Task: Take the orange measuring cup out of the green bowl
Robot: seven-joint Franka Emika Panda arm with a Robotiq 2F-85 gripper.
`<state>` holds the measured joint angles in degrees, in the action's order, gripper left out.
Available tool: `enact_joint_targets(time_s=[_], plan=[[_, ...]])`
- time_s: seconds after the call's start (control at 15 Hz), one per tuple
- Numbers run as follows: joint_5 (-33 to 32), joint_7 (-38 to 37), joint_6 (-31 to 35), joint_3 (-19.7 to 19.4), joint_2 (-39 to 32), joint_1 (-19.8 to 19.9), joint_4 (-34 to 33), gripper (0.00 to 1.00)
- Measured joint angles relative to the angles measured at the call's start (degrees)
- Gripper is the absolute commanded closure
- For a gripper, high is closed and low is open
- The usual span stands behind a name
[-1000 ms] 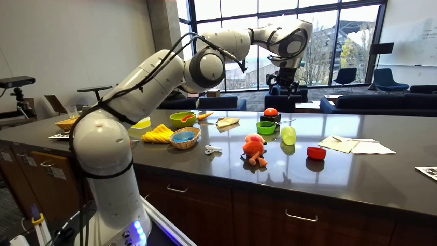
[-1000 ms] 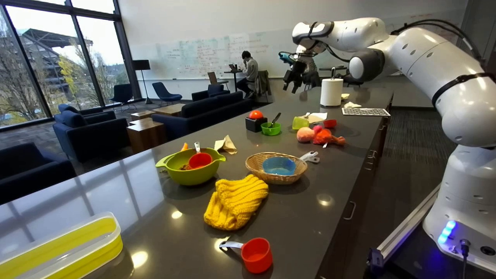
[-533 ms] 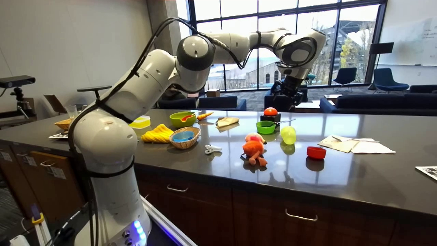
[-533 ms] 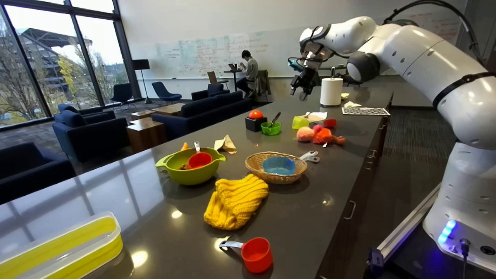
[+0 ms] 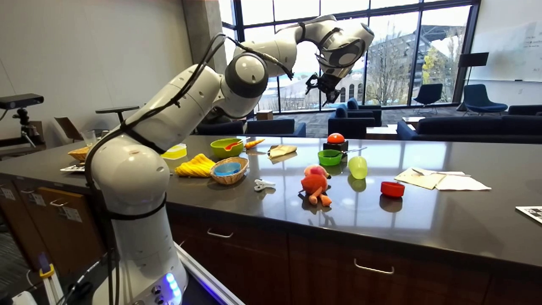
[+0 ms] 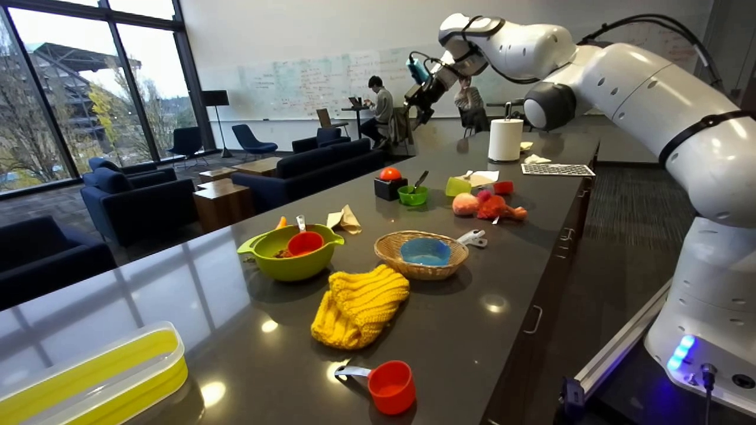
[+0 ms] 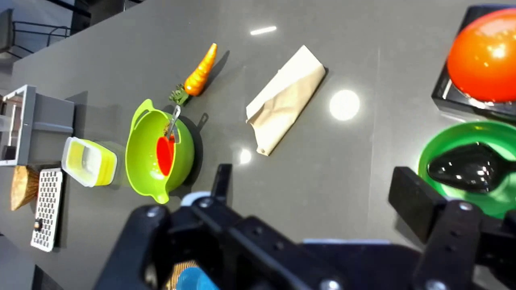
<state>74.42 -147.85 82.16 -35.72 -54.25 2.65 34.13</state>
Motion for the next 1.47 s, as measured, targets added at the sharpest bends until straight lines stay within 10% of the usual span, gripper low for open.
enact_joint_targets(time_s=[0.2, 0.67, 1.07, 1.47], plan=[[-3.41, 4.16, 0.52, 3.73, -1.77, 0.08, -5.8, 0.0], [-29.17, 10.07, -8.55, 28.75, -1.77, 1.46, -7.92, 0.0], [-46.83, 9.45, -1.62, 33.35, -2.0, 1.21, -10.93, 0.0], [-49.08, 15.02, -18.72, 41.12, -1.9, 2.33, -12.54, 0.0]])
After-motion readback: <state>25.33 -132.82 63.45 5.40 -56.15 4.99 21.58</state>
